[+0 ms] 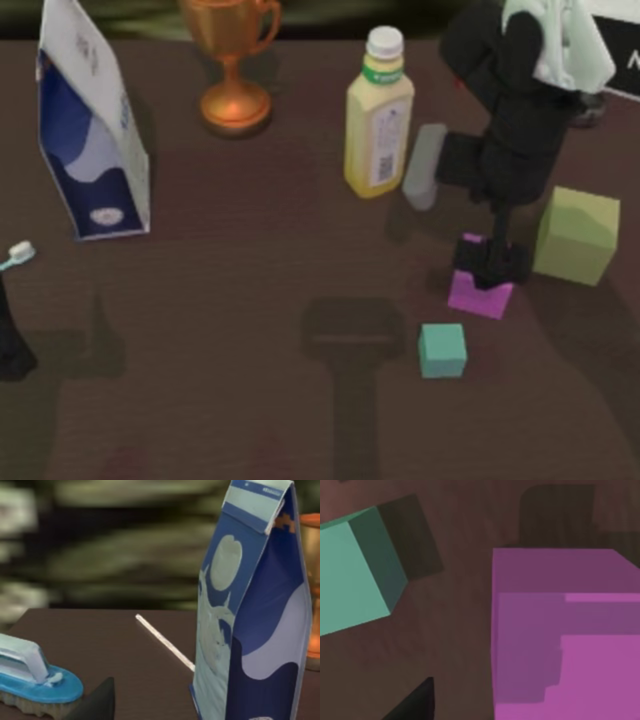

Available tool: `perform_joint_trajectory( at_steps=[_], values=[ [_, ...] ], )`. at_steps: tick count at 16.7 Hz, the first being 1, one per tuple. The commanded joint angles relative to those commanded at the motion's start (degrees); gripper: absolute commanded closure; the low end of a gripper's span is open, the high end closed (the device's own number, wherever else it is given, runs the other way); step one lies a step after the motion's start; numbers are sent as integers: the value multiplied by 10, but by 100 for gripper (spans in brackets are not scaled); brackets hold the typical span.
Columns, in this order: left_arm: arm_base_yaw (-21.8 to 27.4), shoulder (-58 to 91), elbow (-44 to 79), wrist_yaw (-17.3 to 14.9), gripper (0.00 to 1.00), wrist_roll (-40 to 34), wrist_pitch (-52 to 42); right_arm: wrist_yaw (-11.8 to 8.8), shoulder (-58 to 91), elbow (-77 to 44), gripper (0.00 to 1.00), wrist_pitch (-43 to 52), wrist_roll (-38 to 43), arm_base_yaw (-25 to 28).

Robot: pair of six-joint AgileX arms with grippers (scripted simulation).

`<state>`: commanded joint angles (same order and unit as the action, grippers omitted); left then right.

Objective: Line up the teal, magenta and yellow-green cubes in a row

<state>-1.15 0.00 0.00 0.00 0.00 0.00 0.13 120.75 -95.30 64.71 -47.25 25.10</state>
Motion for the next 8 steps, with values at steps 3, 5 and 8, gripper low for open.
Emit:
perform_joint_trajectory(
  at_steps=[3, 5, 8],
  values=[
    [0, 0, 0, 0, 0, 0, 0, 0, 23, 42, 0, -68, 1, 1],
    [0, 0, 0, 0, 0, 0, 0, 0, 39, 73, 0, -118, 2, 1],
    [0, 0, 0, 0, 0, 0, 0, 0, 54, 98, 0, -154, 2, 2]
  ],
)
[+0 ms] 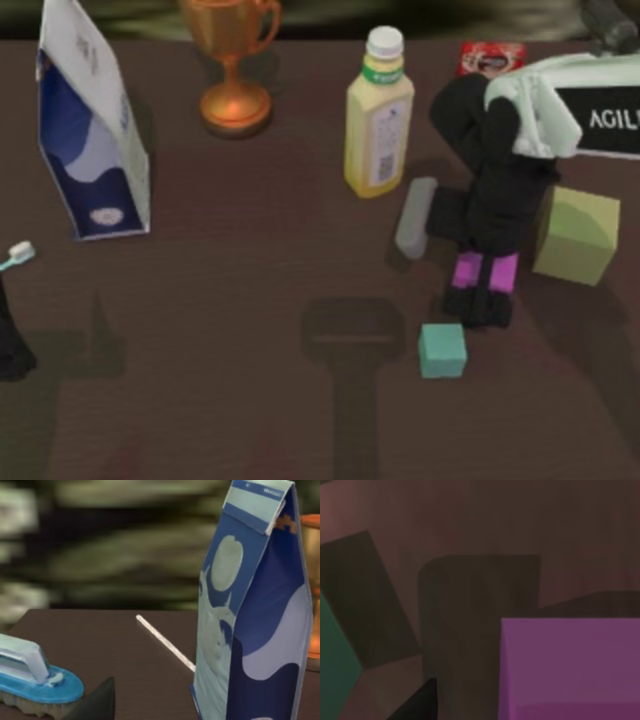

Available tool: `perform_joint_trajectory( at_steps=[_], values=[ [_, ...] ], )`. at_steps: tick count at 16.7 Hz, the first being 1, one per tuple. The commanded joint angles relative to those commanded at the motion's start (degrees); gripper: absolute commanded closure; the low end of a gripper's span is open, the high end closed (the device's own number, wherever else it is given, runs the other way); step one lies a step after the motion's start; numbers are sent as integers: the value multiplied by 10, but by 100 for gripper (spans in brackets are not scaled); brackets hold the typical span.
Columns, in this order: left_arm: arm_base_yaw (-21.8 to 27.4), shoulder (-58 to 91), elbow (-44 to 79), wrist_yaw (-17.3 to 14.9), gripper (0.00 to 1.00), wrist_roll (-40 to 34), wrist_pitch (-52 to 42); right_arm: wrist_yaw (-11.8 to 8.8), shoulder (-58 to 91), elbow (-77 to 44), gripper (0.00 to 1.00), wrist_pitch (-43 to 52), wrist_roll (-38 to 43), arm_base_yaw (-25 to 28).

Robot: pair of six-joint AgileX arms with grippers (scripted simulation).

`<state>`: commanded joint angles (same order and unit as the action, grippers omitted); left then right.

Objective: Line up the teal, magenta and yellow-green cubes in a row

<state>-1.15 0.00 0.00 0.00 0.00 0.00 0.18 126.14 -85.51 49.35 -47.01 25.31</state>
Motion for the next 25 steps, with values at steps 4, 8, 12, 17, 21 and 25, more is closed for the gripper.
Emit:
perform_joint_trajectory(
  at_steps=[4, 8, 12, 17, 21, 25],
  values=[
    [0, 0, 0, 0, 0, 0, 0, 0, 0, 0, 0, -1, 0, 0],
    [0, 0, 0, 0, 0, 0, 0, 0, 0, 0, 30, -1, 0, 0],
    [0, 0, 0, 0, 0, 0, 0, 0, 0, 0, 60, -1, 0, 0],
    [0, 0, 0, 0, 0, 0, 0, 0, 0, 0, 98, -1, 0, 0],
    [0, 0, 0, 0, 0, 0, 0, 0, 0, 0, 100, -1, 0, 0],
    [0, 0, 0, 0, 0, 0, 0, 0, 0, 0, 100, -1, 0, 0]
  ],
)
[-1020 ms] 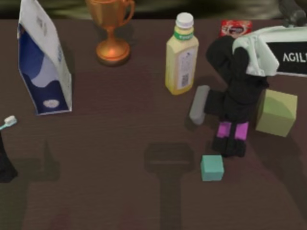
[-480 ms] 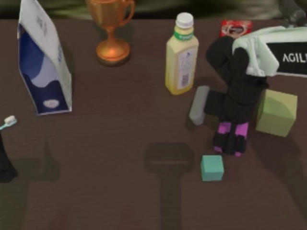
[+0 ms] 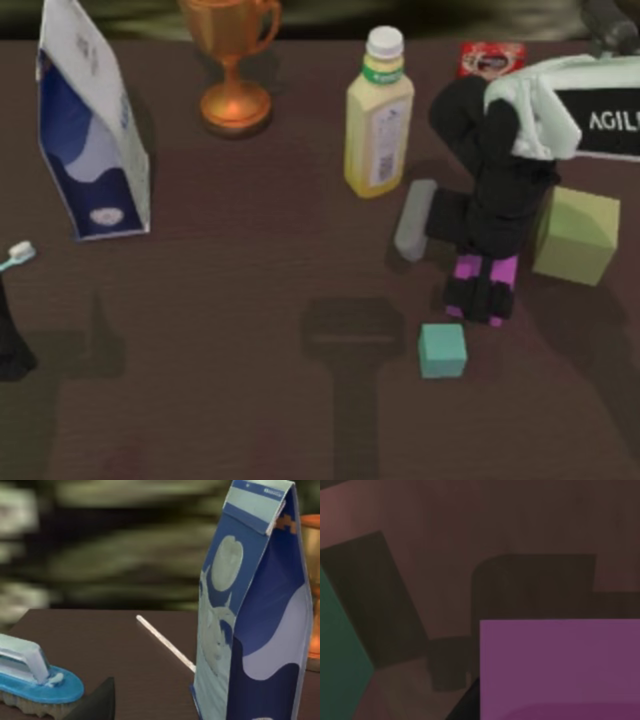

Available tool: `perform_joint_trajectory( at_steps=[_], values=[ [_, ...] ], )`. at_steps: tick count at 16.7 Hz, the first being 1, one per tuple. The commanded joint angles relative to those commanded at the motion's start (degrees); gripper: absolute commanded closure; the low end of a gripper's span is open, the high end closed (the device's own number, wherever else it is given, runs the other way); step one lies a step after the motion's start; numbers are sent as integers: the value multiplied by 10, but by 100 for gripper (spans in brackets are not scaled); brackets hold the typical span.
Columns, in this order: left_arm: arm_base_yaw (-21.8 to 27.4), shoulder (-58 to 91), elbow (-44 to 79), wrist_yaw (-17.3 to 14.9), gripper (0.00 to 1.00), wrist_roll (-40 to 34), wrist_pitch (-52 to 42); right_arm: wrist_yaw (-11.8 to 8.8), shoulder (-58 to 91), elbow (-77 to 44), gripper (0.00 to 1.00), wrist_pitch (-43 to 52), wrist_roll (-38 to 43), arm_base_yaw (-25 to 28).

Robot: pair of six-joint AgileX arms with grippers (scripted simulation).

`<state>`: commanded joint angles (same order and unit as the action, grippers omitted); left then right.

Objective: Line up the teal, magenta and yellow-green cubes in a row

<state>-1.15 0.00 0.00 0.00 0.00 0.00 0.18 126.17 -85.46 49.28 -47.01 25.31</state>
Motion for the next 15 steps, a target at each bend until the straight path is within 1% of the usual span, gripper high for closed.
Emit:
perform_joint_trajectory(
  at_steps=[1, 4, 9, 15],
  values=[
    [0, 0, 0, 0, 0, 0, 0, -4, -13, -1, 100, 10, 5, 0],
    [0, 0, 0, 0, 0, 0, 0, -4, -20, -18, 100, 34, 6, 0],
    [0, 0, 0, 0, 0, 0, 0, -5, -55, -79, 100, 135, 4, 4],
    [0, 0, 0, 0, 0, 0, 0, -5, -61, -88, 100, 147, 5, 4]
  ],
)
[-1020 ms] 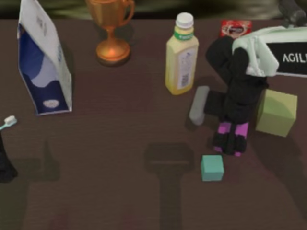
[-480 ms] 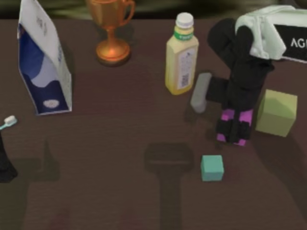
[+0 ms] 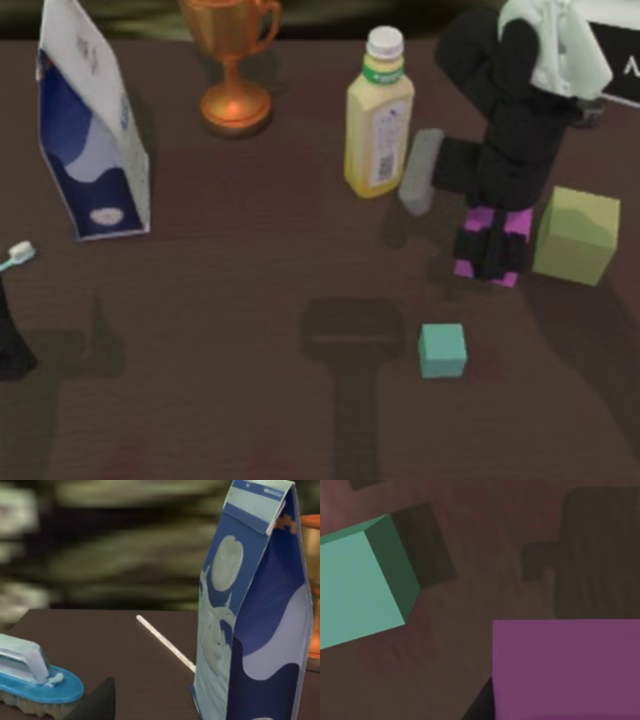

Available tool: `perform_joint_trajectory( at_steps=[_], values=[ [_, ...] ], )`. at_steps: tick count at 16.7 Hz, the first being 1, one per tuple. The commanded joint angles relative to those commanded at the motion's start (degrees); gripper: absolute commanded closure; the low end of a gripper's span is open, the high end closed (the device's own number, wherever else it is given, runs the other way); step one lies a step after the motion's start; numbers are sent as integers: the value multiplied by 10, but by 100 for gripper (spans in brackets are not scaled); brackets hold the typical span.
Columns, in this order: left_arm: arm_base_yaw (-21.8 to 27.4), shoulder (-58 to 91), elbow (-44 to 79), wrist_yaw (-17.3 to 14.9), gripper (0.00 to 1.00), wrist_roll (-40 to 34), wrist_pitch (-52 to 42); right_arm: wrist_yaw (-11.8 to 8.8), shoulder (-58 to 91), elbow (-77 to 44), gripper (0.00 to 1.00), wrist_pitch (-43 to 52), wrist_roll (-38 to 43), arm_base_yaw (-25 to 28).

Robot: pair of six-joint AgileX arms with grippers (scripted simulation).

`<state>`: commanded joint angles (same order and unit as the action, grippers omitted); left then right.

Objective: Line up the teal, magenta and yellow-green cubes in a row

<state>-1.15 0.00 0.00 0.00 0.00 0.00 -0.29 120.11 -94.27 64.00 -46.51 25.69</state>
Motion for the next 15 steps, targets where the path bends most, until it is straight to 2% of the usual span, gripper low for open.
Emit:
perform_joint_trajectory(
  at_steps=[3, 7, 9, 15],
  values=[
    [0, 0, 0, 0, 0, 0, 0, 1, 3, -13, 100, 11, 7, 40],
    [0, 0, 0, 0, 0, 0, 0, 1, 4, -36, 100, 35, 22, 151],
    [0, 0, 0, 0, 0, 0, 0, 2, 2, -45, 100, 42, 28, 189],
    [0, 0, 0, 0, 0, 0, 0, 2, 1, -46, 100, 42, 32, 200]
  ],
)
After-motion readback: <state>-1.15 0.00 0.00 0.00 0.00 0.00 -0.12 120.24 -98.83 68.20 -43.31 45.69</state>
